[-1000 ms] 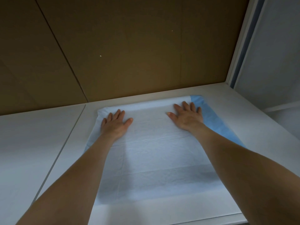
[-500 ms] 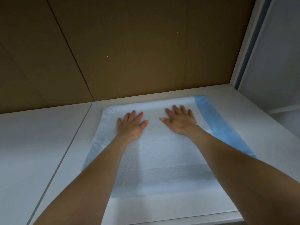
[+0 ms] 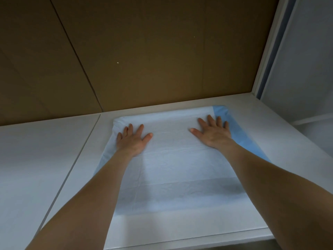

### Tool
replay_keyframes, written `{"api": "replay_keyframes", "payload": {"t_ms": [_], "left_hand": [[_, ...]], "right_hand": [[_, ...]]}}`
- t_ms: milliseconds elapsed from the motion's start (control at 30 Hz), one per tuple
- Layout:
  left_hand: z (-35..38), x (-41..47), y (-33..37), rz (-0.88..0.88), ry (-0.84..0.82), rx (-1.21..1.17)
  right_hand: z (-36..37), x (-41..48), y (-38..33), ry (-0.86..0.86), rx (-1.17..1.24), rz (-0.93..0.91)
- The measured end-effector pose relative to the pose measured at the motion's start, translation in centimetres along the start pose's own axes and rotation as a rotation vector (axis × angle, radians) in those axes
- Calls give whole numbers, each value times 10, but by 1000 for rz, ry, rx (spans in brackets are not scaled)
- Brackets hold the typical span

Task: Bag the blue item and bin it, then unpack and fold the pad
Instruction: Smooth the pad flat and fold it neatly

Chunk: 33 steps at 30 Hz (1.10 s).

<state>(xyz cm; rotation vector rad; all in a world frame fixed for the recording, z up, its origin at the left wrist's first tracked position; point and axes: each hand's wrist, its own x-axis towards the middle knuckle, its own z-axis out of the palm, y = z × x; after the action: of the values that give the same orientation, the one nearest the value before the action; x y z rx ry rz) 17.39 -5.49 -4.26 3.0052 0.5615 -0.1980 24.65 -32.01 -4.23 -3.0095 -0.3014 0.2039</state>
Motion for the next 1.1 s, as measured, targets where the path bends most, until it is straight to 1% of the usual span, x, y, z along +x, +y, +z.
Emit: {"api": "replay_keyframes", "payload": {"t_ms": [167, 233, 300, 367, 500, 567, 633, 733, 833, 900, 933, 1000, 1100], "left_hand": [[-4, 0, -1, 32, -9, 1], [-7, -2, -6, 39, 62, 99], [-9, -5, -16, -22, 120, 176], [-10, -7, -27, -88, 88, 142], [-15, -13, -34, -190, 14, -28], [-18, -13, -32, -199, 41, 4], [-18, -17, -31, -183, 83, 49], [-13, -24, -38, -180, 49, 8], [-13, -26, -43, -163, 37, -10], [-18, -25, -37, -164, 74, 54], [-22, -25, -30, -143, 109, 93], [-28, -27, -12, -41, 150, 110], [-26, -29, 19, 76, 94, 40]], "right_hand": [[0, 1, 0, -7, 0, -4], [-3, 0, 0, -1, 9, 14], [-5, -2, 0, 27, 11, 44], [-4, -5, 0, 30, 11, 71], [-10, -12, 0, 5, 48, 88], [-14, -16, -3, 30, 77, 76], [-13, -21, -7, 26, 66, 43], [-4, -27, -5, -2, 30, 20], [-5, -31, 1, -8, 32, 47], [-9, -33, -2, -8, 24, 65], [-10, -34, -6, 1, 28, 57], [-12, -35, -18, 32, 45, 8], [-14, -33, -34, 28, 50, -92]]}}
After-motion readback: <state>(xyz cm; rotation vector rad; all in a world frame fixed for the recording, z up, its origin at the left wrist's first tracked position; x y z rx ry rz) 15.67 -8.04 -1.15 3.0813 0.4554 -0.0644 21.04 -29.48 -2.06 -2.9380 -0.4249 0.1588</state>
